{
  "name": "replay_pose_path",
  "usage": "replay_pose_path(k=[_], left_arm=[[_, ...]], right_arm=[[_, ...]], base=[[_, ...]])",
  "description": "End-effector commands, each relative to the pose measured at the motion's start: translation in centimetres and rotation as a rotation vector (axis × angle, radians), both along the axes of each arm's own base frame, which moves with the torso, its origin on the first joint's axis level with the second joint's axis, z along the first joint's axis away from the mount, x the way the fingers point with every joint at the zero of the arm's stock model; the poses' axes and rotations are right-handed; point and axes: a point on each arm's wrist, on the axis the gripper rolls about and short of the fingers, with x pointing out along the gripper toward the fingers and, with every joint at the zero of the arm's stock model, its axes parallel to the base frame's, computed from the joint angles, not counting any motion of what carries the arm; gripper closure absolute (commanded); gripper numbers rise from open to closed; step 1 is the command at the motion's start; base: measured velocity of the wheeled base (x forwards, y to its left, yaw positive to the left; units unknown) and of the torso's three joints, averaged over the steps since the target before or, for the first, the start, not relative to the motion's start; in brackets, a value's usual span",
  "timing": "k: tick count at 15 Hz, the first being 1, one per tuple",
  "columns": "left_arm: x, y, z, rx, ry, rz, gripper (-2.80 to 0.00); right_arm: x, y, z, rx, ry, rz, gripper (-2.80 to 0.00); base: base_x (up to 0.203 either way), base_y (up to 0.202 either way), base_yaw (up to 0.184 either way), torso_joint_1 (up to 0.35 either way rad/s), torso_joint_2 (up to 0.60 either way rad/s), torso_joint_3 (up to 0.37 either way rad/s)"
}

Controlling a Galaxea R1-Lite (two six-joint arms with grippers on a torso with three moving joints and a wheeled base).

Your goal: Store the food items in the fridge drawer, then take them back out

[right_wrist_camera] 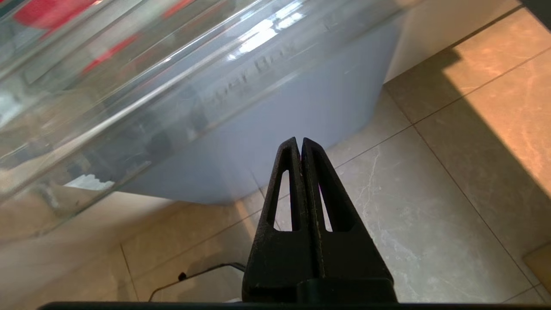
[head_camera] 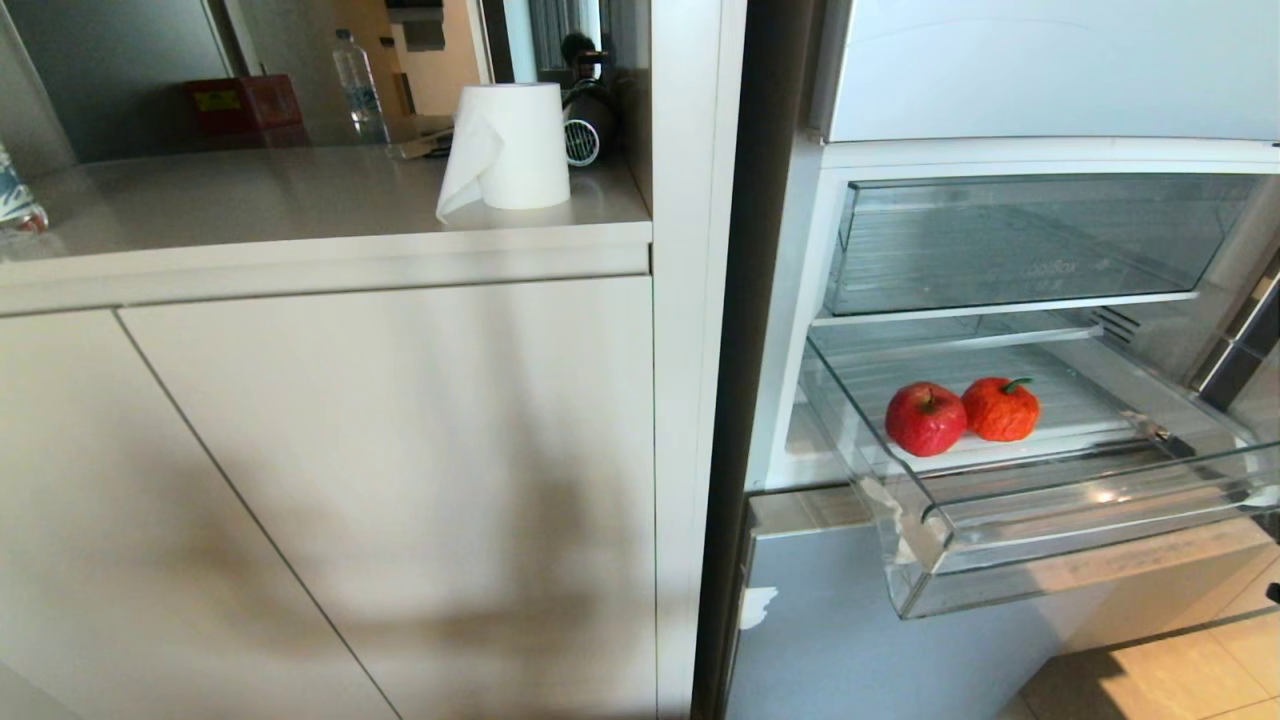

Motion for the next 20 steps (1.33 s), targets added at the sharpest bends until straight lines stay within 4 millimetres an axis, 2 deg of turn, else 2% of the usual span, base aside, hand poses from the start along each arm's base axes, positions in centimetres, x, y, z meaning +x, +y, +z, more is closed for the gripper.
replay_pose_path(k=[1,4,8,17,20], left_arm=[[0.0,0.0,0.0,0.000,0.000,0.000,0.00],[0.0,0.0,0.0,0.000,0.000,0.000,0.00],[0.0,0.0,0.0,0.000,0.000,0.000,0.00],[0.0,0.0,0.0,0.000,0.000,0.000,0.00],[0.0,0.0,0.0,0.000,0.001,0.002,0.00]], right_arm=[[3.0,-1.5,-1.8,0.045,0.085,0.016,0.00],[5.3,-2.4,-2.5,0.030,0.086,0.088,0.00],[7.4,-2.7,-1.6,0.092,0.006,0.254,0.00],[12.5,-0.9,0.5,0.094,-0.084,0.452,0.00],[15.0,-0.9,0.2,0.122,-0.156,0.454,0.00]], base=[[0.000,0.000,0.000,0.000,0.00,0.000],[0.000,0.000,0.000,0.000,0.00,0.000],[0.000,0.000,0.000,0.000,0.00,0.000],[0.000,0.000,0.000,0.000,0.00,0.000],[0.000,0.000,0.000,0.000,0.00,0.000]])
